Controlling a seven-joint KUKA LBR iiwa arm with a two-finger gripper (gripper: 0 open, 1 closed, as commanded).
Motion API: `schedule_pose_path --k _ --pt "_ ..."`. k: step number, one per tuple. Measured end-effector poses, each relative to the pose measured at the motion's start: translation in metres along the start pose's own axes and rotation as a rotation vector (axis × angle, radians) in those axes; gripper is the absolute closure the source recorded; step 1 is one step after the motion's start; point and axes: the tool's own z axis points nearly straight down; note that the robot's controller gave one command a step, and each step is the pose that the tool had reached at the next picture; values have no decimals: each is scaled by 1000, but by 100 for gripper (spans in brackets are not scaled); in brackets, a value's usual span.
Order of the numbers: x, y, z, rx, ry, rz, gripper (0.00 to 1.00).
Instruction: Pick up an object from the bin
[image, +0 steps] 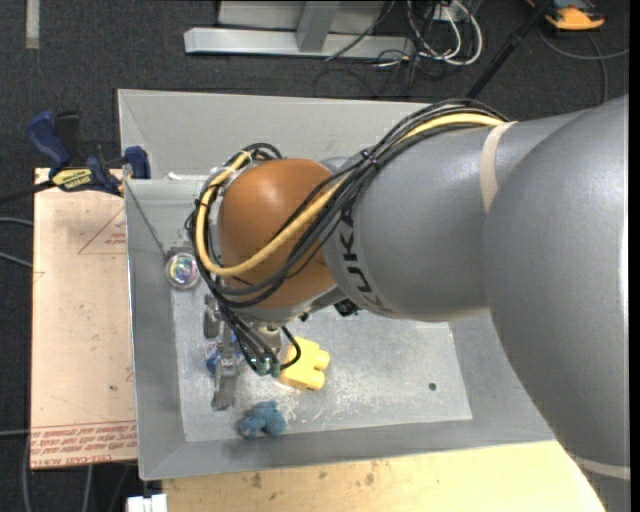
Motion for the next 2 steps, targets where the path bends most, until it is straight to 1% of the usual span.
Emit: schedule_pose_path --k 1,2 --pt "-41 -68 91 -1 -9 -59 0" --pt "-40 -65 87 -2 -10 -62 100"
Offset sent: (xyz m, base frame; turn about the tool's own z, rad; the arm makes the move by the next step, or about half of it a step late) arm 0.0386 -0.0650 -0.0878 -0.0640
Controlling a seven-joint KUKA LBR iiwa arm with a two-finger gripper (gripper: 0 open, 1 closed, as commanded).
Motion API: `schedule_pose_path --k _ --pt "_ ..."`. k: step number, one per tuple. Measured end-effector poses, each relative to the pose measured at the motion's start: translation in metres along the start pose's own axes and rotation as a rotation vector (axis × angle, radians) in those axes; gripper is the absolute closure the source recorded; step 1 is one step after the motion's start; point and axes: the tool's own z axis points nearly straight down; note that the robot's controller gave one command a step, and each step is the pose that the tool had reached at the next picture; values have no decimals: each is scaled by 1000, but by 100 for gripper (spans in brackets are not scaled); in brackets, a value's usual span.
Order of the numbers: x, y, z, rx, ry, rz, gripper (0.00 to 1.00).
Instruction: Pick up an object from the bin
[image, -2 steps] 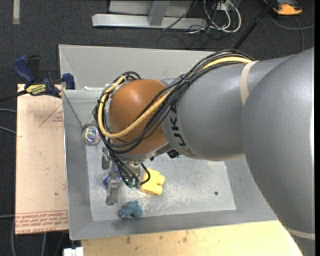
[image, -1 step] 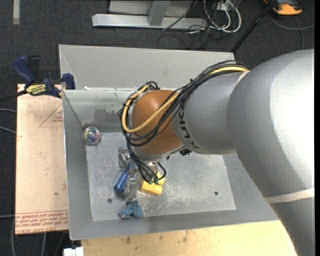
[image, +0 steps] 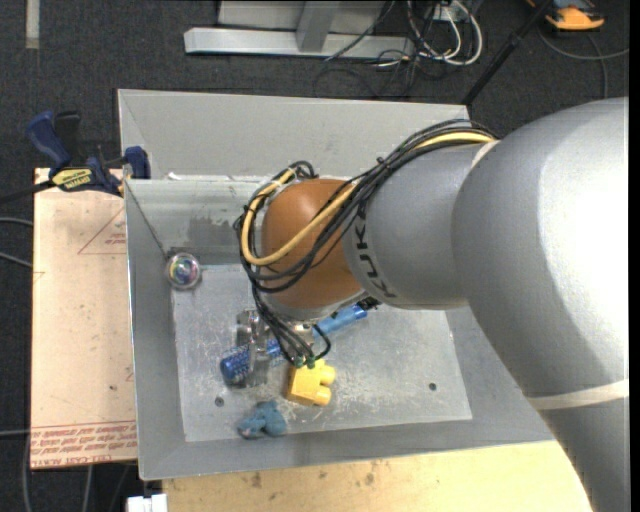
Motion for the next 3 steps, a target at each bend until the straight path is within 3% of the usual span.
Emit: schedule_pose_path --k 2,3 --pt "2 0 -214 -1 -9 -37 100" --pt "2 -49 -111 4 7 212 100"
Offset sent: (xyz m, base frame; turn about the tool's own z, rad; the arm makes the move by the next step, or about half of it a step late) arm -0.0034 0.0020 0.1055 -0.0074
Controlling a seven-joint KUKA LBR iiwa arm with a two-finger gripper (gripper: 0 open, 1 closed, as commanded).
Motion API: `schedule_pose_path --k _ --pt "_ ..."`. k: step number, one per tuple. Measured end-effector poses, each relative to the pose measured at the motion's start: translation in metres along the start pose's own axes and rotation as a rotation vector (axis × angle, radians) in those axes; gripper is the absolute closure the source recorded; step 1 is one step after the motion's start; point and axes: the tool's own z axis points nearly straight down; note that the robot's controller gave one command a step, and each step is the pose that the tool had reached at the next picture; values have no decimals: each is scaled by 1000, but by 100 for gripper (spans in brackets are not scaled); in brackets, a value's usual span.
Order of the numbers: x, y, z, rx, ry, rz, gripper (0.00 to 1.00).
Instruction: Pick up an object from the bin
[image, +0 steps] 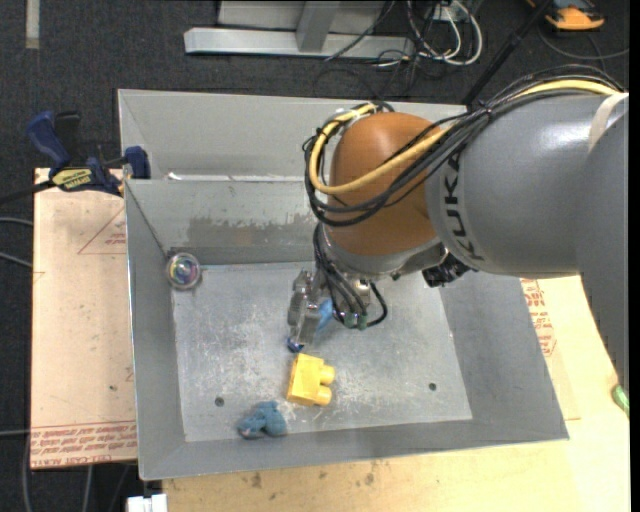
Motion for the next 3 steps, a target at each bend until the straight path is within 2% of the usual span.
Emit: schedule_pose_path --k 1,2,3 --pt "-1 2 -3 -3 -5 -1 0" --pt "46 -34 129 -1 2 -120 0" --pt "37 -85 125 -1 -8 -330 0"
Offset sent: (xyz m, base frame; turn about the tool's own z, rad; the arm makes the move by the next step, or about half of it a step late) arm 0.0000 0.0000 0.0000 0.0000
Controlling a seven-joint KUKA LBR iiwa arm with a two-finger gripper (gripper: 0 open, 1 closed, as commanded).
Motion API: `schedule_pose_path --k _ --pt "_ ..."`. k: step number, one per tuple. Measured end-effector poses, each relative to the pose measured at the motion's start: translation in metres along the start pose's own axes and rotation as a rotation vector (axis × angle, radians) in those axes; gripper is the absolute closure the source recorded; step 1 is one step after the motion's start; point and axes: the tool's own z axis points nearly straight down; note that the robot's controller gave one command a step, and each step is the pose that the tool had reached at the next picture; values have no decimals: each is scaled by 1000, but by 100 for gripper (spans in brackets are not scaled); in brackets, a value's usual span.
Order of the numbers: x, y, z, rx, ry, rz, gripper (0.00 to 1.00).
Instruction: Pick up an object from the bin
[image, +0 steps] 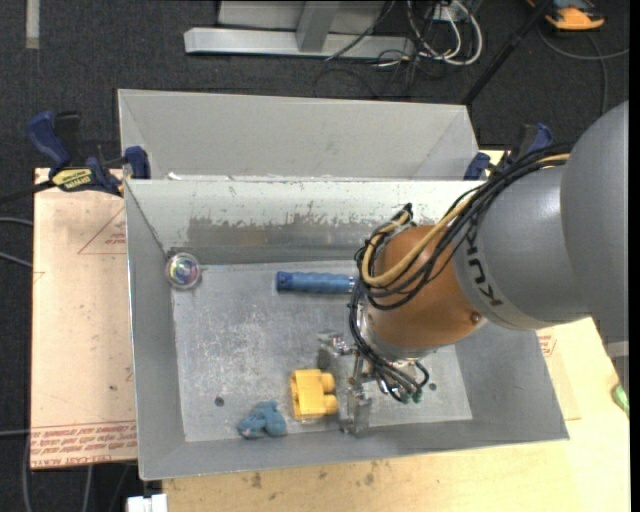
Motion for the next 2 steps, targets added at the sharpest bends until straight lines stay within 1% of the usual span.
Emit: schedule_pose_path --k 1,2 --pt "-8 53 0 -4 -4 6 0" --pt "-7 50 0 -3 1 12 100"
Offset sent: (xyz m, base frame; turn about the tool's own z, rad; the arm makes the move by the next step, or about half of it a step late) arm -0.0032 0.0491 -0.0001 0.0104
